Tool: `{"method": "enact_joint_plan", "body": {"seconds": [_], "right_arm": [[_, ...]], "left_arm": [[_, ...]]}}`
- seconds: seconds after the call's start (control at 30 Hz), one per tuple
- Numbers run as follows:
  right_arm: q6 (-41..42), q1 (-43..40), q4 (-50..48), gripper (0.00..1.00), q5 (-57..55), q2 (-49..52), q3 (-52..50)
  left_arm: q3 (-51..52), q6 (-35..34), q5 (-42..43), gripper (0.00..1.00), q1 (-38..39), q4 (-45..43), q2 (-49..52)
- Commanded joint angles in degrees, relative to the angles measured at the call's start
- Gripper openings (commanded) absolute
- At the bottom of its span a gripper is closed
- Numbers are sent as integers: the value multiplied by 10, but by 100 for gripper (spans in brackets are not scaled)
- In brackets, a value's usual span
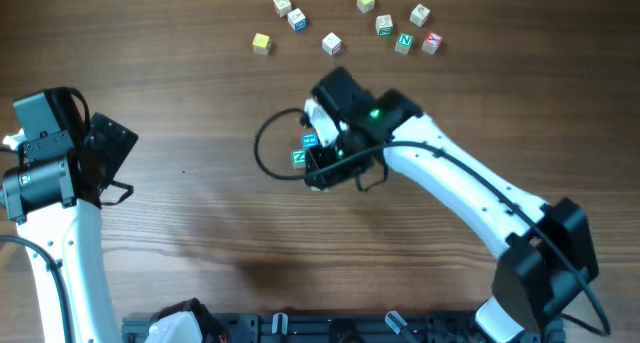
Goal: Form a circle
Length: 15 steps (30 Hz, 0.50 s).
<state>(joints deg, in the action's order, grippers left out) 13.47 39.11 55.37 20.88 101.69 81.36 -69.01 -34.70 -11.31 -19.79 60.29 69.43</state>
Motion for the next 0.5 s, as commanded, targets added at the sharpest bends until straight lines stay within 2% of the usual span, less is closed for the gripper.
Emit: {"method": "enact_joint_plan", "body": {"seconds": [0.0, 0.1, 0.2, 0.3, 0.47], "right_arm": [[15, 0, -58, 10, 1, 1, -64], [-24, 12, -113, 11, 1, 1, -99], [-75, 37, -169, 19, -16, 1, -126], [-75, 48, -204, 19, -75, 1, -149], [-75, 48, -277, 19, -95, 1, -192]], "left_arm": [[-4, -7, -8, 100, -4, 0, 1], [-4, -7, -7, 100, -4, 0, 1], [-4, -7, -7, 100, -4, 0, 1], [-4, -7, -7, 100, -4, 0, 1], [-4, -7, -7, 100, -4, 0, 1]]}}
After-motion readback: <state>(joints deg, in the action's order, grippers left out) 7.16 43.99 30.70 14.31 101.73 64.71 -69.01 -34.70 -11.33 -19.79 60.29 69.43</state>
